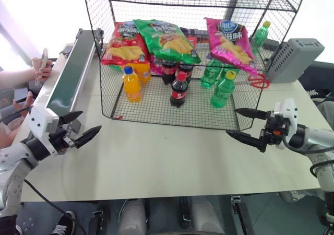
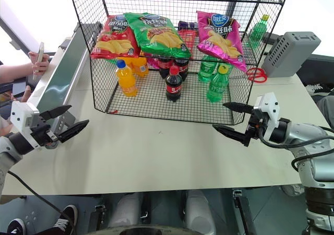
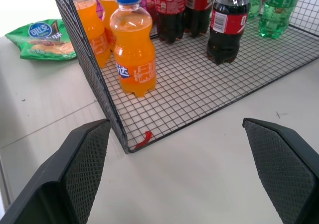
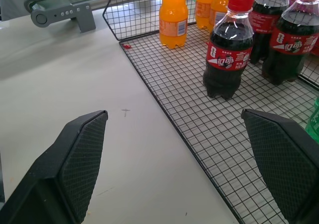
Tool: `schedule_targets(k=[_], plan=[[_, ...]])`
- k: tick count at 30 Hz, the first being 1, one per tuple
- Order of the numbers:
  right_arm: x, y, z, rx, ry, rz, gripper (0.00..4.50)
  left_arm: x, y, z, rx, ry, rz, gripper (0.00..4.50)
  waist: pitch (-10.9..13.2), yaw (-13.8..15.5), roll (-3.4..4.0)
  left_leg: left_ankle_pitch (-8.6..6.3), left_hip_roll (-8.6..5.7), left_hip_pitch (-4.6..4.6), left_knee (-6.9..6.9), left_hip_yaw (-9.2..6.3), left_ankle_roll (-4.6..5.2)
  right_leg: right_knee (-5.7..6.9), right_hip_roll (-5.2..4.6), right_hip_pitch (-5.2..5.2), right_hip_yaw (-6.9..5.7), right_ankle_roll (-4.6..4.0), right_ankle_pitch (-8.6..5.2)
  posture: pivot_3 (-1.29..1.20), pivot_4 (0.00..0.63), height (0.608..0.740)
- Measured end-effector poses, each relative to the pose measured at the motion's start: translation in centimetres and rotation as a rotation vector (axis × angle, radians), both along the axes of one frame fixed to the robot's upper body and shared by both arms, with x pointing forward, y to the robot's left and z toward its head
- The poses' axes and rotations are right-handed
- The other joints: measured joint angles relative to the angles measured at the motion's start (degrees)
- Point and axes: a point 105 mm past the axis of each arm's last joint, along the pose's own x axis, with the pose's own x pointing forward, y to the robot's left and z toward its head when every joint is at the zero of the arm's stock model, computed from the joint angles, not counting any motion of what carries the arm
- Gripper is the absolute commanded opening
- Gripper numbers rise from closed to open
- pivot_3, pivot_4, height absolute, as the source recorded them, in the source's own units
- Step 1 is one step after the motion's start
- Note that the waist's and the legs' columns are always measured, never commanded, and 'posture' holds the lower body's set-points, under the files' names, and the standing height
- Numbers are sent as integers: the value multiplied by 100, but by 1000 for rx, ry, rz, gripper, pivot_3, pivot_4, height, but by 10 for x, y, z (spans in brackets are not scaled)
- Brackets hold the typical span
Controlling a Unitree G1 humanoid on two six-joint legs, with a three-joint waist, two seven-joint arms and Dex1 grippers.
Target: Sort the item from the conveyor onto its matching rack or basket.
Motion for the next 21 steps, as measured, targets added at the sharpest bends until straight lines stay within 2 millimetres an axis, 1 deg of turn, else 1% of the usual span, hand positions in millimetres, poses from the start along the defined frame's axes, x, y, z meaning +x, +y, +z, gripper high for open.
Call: schedule_targets(k=[8,21], plan=[[1,1,-1,-1,5,4,4476,1,4,-2,36,-7,20,4500,0,1,0,0,0,0,0,0,0,0,0,0,0,0,0,0,150,740],[4,4,-2,-9,7,15,4476,0,0,-2,38,-6,-8,4500,0,-1,0,0,0,1,0,1,0,1,0,0,0,0,0,0,150,740]])
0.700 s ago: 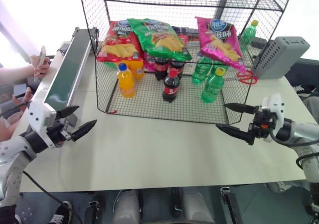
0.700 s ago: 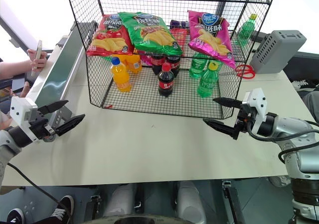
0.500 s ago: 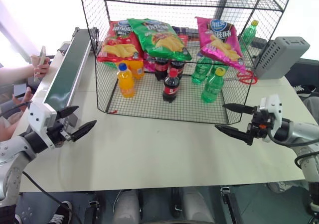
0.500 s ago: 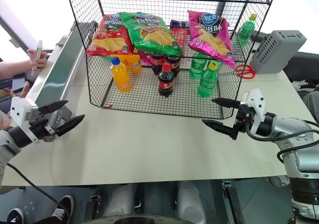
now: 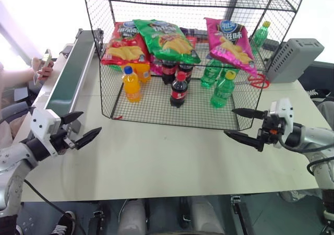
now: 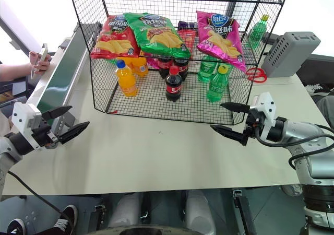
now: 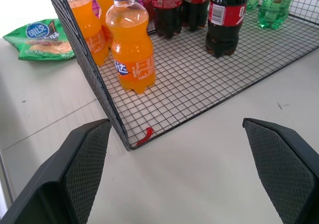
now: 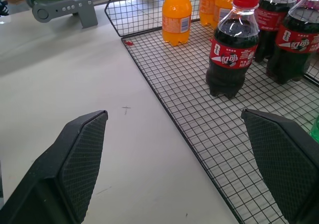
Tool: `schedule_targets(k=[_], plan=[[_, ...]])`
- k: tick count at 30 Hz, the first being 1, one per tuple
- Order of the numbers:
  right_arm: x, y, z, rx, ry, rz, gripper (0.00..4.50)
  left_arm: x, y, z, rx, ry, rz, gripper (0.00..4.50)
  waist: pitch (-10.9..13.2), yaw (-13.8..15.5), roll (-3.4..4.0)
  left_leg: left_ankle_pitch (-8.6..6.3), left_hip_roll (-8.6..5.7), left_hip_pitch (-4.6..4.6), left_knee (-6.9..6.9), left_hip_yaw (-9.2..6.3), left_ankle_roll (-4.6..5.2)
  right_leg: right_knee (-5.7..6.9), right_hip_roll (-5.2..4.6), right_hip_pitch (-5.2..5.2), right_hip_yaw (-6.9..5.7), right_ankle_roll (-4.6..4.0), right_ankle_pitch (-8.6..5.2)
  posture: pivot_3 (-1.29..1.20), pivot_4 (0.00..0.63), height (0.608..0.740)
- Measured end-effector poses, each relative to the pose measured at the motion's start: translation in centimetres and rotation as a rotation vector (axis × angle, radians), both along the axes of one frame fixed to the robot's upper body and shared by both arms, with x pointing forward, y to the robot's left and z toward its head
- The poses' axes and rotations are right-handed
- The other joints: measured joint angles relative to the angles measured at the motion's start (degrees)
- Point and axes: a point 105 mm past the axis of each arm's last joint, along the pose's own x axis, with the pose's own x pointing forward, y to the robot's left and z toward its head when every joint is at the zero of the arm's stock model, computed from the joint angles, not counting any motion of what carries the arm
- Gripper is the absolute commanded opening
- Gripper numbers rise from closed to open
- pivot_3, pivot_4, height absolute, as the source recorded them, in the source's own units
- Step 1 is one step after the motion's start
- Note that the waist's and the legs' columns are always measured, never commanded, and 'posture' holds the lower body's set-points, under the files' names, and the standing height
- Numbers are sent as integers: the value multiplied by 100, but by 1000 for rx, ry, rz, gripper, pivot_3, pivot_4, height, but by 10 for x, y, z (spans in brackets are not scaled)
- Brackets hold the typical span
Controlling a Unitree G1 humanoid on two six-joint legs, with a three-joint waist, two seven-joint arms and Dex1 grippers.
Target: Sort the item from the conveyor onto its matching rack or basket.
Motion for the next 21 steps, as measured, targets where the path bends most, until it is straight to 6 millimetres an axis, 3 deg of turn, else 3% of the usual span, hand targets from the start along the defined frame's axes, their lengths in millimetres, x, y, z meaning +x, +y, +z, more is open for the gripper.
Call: schedule_targets(k=[21], plan=[[2,4,-1,-13,-9,17,4476,0,-4,-7,1,18,-6,4500,0,0,0,0,0,1,0,0,0,1,0,0,0,0,0,0,150,740]])
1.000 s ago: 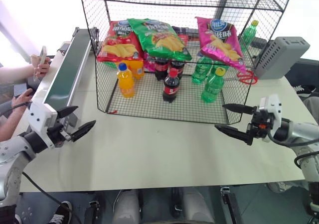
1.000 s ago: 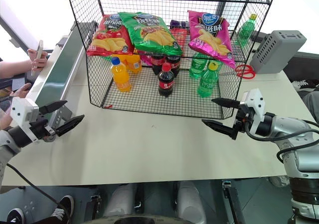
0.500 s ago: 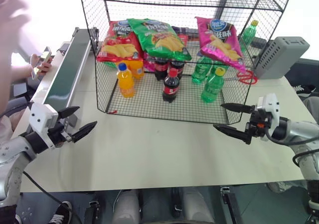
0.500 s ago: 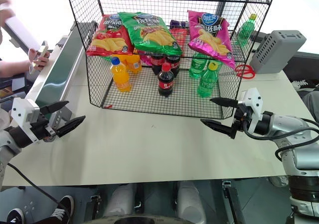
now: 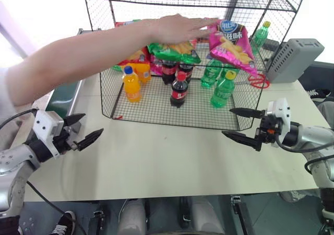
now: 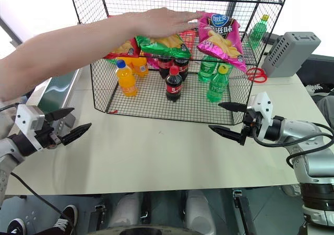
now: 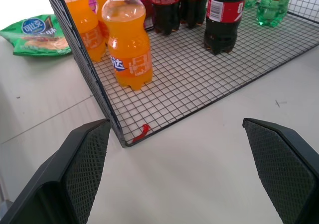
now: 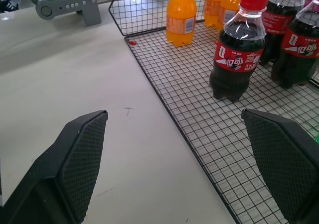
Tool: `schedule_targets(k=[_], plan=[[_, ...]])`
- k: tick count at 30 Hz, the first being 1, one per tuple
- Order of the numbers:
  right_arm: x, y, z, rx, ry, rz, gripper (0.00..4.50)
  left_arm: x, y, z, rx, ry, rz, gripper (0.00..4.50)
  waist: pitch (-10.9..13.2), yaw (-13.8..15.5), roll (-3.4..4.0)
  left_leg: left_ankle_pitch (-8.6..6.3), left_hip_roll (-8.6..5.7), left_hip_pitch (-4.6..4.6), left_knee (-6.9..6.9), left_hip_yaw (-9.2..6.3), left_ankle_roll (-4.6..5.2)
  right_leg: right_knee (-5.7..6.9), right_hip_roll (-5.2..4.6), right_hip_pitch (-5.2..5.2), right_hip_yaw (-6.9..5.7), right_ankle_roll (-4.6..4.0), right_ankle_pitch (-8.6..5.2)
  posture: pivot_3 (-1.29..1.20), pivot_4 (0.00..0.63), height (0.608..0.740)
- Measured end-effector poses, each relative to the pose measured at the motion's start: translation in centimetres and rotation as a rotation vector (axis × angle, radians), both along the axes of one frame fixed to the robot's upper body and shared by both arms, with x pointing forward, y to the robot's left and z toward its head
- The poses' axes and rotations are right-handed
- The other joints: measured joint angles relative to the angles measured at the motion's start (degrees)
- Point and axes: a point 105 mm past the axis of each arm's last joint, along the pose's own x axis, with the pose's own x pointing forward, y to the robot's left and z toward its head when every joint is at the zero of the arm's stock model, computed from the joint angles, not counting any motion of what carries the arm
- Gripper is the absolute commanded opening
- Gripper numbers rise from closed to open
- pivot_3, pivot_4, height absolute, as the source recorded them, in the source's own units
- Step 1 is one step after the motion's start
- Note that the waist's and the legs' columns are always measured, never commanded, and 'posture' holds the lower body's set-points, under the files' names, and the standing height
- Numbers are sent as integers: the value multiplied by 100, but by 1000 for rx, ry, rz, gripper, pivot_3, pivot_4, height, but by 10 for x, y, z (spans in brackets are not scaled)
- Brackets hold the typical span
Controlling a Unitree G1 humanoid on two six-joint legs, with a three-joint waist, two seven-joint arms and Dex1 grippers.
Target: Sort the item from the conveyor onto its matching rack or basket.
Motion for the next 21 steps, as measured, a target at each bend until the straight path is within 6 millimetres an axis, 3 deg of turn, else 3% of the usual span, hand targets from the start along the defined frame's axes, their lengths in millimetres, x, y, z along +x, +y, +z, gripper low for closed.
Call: schedule_targets(k=[21], plan=[[4,0,0,-12,-18,-2,4476,-1,-1,0,3,-10,-3,4500,0,0,0,0,0,1,0,0,0,1,0,0,0,0,0,0,150,740]])
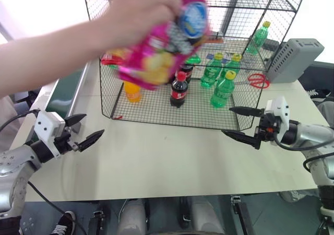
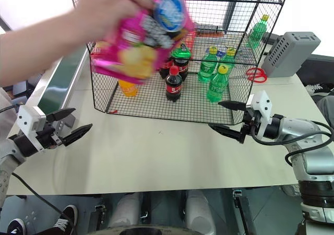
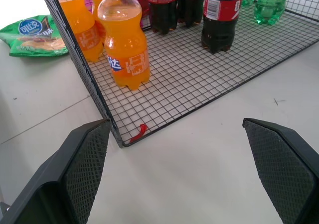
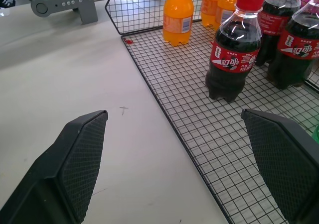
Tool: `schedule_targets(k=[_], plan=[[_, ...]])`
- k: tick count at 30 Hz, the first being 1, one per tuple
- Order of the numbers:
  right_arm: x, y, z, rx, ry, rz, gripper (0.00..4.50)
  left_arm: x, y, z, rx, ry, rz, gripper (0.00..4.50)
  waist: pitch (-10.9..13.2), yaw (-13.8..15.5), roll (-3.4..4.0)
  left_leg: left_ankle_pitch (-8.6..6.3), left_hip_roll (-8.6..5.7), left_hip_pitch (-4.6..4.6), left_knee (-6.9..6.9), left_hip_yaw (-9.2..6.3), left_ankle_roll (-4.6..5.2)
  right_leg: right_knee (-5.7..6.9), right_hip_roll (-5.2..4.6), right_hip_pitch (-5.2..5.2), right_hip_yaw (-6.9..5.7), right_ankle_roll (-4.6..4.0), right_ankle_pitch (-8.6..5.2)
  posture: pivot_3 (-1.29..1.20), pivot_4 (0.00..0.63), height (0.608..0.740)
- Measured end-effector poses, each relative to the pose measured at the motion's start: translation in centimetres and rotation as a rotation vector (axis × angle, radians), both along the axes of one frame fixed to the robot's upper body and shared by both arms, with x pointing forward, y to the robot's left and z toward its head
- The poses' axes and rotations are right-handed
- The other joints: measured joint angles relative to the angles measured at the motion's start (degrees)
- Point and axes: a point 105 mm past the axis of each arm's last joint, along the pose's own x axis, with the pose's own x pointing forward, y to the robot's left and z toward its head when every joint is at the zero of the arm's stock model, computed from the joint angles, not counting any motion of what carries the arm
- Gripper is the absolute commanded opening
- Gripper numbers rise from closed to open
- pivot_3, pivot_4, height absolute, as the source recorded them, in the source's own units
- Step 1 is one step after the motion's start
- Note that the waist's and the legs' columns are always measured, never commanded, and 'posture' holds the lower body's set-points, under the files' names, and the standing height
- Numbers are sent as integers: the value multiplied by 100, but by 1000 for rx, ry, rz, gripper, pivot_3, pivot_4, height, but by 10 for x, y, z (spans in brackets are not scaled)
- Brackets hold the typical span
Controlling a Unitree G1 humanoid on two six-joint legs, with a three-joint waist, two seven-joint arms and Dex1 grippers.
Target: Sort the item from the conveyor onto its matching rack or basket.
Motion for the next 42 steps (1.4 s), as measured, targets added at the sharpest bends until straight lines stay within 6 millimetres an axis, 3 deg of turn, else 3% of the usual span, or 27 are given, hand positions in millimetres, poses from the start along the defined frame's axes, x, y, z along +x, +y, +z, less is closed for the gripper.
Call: schedule_targets(k=[29,35,42], plan=[[6,7,0,8,-12,25,4476,-2,1,-4,3,16,3,4500,0,-2,0,0,0,1,0,0,0,1,0,0,0,0,0,0,150,740],[6,8,0,12,-10,31,4476,-11,-1,-12,-50,78,-25,4500,0,-7,0,0,1,1,0,0,0,2,0,0,0,0,0,0,150,740],[8,14,0,19,-12,48,4476,-15,0,-3,-98,63,-57,4500,0,-6,0,0,0,1,0,0,0,1,-1,1,0,0,0,0,150,740]])
